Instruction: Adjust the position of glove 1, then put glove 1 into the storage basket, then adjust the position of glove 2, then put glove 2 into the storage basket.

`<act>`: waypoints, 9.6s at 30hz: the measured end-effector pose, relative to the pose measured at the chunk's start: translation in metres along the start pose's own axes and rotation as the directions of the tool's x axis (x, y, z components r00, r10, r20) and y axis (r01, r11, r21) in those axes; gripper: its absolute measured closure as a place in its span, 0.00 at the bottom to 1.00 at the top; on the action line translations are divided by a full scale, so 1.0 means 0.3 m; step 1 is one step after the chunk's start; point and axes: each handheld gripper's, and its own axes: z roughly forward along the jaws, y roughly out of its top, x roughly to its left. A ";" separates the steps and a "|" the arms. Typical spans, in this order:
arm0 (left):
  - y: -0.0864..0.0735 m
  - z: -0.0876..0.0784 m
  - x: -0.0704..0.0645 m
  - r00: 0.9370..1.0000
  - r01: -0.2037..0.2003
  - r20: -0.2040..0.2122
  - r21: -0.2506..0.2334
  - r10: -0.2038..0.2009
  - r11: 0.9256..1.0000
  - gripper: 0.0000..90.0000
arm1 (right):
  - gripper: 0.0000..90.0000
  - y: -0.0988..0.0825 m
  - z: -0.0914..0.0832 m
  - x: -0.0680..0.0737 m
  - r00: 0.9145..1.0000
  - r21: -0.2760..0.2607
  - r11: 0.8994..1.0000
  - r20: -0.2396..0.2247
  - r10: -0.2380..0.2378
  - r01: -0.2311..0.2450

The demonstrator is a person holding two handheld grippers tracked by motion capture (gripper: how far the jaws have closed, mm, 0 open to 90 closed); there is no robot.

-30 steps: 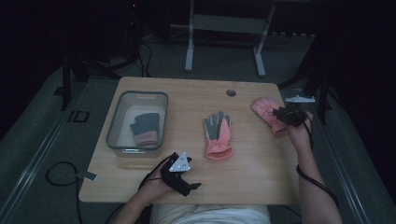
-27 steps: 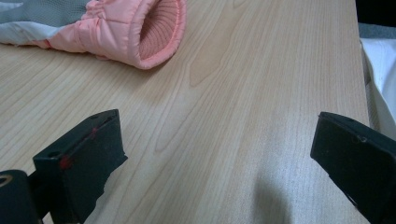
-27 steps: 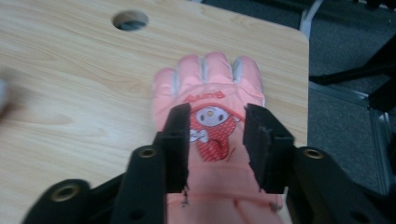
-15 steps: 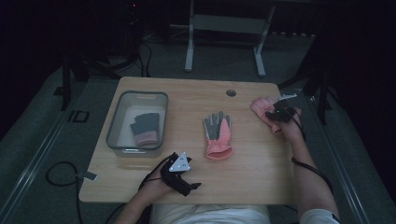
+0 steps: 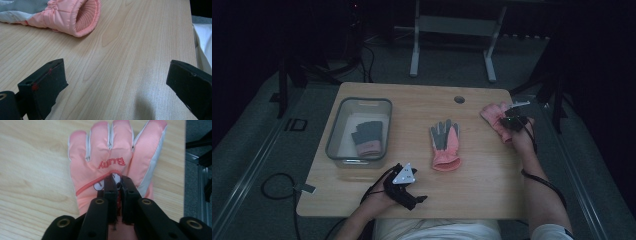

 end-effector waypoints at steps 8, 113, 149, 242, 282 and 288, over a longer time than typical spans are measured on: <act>0.001 -0.003 0.000 1.000 -0.006 -0.001 -0.009 0.006 1.000 0.02 | 0.95 0.035 -0.142 0.044 0.988 -0.111 0.982 0.012 0.155 -0.153; -0.001 -0.001 -0.012 0.999 -0.036 0.006 0.005 0.036 0.999 0.02 | 0.84 -0.214 -0.219 0.426 0.994 -0.111 0.990 -0.055 -0.092 0.085; -0.002 -0.001 -0.008 0.999 -0.033 0.009 0.006 0.033 0.999 0.02 | 0.95 0.118 -0.522 0.572 0.998 -0.316 0.948 -0.065 0.014 -0.034; 0.303 0.208 0.393 0.878 0.449 -0.230 0.092 -0.420 0.889 0.22 | 0.42 -0.048 -0.182 0.593 0.938 -0.037 0.999 -0.346 -0.018 0.005; 0.418 -0.028 0.440 0.883 0.466 -0.083 0.037 -0.462 0.884 0.88 | 0.72 0.107 -0.354 0.693 0.863 -0.164 0.978 -0.505 0.027 -0.126; 0.420 -0.112 0.455 0.875 0.476 -0.119 0.038 -0.469 0.879 0.88 | 0.72 0.158 -0.363 0.749 0.851 -0.180 0.977 -0.525 0.001 -0.112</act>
